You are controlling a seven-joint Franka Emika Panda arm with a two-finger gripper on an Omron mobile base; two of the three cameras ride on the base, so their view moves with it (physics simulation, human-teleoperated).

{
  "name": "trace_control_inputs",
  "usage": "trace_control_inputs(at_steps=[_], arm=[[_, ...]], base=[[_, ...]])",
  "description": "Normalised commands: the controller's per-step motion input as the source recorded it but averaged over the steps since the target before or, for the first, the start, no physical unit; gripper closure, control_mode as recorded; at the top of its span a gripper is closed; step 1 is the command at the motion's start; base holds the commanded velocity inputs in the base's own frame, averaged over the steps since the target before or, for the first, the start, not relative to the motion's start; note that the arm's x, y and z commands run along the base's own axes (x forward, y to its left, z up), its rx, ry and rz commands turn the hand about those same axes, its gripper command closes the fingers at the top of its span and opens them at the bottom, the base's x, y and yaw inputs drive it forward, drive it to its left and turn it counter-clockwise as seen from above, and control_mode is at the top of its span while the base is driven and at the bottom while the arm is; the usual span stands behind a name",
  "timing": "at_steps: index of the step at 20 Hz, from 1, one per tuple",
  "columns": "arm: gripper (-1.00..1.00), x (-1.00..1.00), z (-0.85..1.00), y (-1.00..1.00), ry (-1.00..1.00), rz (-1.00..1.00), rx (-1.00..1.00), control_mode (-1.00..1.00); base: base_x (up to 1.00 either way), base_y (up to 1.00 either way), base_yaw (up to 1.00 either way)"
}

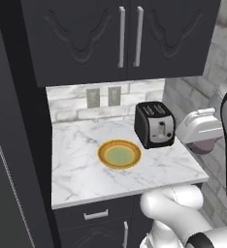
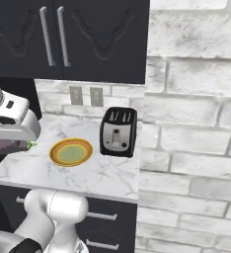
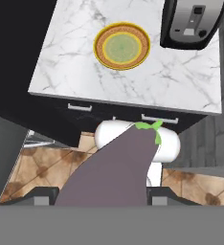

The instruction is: Pick eggplant from the fridge and place it on the plate on the counter.

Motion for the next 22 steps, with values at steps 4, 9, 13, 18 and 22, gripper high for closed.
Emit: trace_control_inputs(at_steps=[4,9,13,18,22], arm=[[1.0,0.0,0.0,0.0,0.0,0.0,0.0,1.0],[1.0,0.0,0.0,0.0,0.0,0.0,0.0,1.0],[1.0,0.14,-0.08,0.0,0.0,0.03,0.0,-1.0],[1.0,0.74,-0.45,0.0,0.02,0.09,0.0,-1.0],[1.0,0.79,-0.61,0.0,0.04,0.07,0.0,-1.0]], base=[[0.52,-0.13,0.06],[0.45,-0.1,0.11],[0.37,-0.02,0.09],[0.0,0.0,0.0],[0.0,0.0,0.0]])
